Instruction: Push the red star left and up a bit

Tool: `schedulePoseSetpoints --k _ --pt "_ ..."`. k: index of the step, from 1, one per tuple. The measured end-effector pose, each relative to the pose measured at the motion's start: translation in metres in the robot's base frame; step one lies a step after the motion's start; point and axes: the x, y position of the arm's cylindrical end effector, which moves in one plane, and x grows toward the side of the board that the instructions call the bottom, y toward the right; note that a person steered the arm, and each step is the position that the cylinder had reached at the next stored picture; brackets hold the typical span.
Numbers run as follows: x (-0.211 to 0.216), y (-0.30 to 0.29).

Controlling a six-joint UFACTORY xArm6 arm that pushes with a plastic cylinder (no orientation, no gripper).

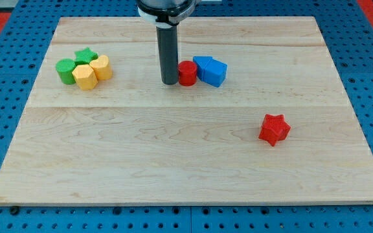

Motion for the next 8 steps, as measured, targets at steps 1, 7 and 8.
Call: schedulePoseSetpoints --k 1,7,8 --pt "0.02 -0.002" --pt "0.122 -0.011" --pt "0.147 -0.008"
